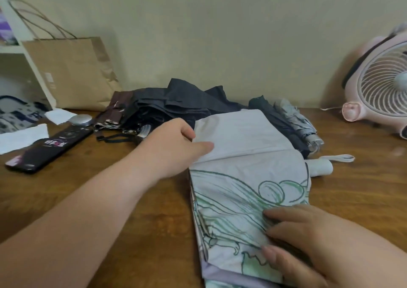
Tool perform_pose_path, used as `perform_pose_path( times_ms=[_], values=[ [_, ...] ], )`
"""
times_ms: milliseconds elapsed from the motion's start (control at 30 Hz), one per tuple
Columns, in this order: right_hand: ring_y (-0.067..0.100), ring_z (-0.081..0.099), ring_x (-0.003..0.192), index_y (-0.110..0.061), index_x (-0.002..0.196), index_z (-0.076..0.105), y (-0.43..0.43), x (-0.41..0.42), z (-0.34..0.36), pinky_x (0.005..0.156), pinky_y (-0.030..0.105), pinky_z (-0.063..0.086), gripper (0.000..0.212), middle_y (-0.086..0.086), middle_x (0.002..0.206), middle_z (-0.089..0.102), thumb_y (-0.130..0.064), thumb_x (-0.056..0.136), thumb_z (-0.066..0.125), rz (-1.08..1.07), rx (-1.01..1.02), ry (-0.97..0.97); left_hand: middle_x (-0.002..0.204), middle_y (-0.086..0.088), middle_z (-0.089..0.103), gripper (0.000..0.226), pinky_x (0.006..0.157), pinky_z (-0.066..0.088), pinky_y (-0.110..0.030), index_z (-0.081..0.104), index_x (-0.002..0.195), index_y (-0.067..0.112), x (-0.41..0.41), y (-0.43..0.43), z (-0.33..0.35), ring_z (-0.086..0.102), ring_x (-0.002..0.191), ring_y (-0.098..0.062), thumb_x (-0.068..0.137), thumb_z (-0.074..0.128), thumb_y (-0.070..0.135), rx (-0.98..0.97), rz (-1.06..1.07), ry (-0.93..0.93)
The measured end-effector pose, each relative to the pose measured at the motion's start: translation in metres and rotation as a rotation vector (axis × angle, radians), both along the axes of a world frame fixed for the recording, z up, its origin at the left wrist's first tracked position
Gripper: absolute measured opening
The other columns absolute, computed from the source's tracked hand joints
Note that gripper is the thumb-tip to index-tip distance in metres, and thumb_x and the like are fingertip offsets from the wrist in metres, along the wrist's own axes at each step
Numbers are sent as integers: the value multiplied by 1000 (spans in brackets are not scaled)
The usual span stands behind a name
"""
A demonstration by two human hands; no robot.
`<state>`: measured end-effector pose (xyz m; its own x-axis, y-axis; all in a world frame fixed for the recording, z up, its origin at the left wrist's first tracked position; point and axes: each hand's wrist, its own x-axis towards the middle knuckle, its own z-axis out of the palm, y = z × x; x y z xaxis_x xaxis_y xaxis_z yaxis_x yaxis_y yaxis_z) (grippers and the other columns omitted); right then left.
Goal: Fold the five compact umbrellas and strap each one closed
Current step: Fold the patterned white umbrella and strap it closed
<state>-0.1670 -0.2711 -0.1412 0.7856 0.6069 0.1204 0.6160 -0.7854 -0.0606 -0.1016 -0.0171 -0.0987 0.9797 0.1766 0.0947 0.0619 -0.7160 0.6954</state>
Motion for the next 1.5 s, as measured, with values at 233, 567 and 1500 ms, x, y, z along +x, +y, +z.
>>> perform_pose_path(
  times_ms=[233, 567, 1500],
  values=[
    [3, 64, 74, -39, 95, 67, 12, 32, 57, 71, 32, 57, 32, -19, 86, 69, -66, 87, 51, -86, 115, 324, 102, 9, 71, 63, 88, 60, -40, 54, 122, 31, 6, -9, -30, 70, 91, -7, 73, 92, 23, -336, -17, -114],
    [8, 62, 56, -20, 81, 74, 16, 72, 38, 55, 26, 49, 12, -1, 73, 74, -13, 91, 70, -384, 1232, 52, 106, -4, 75, 76, 87, 60, -46, 49, 129, 35, -2, -17, -24, 76, 97, -23, 73, 82, -3, -897, -134, -302],
    [12, 45, 37, -27, 124, 63, -23, -1, 24, 37, 17, 31, 51, 8, 64, 67, 7, 87, 68, -345, 1203, 496, 96, 11, 76, 44, 88, 58, -31, 73, 96, 44, -71, -19, -25, 73, 92, -7, 70, 88, 12, -397, -314, -149]
  ],
)
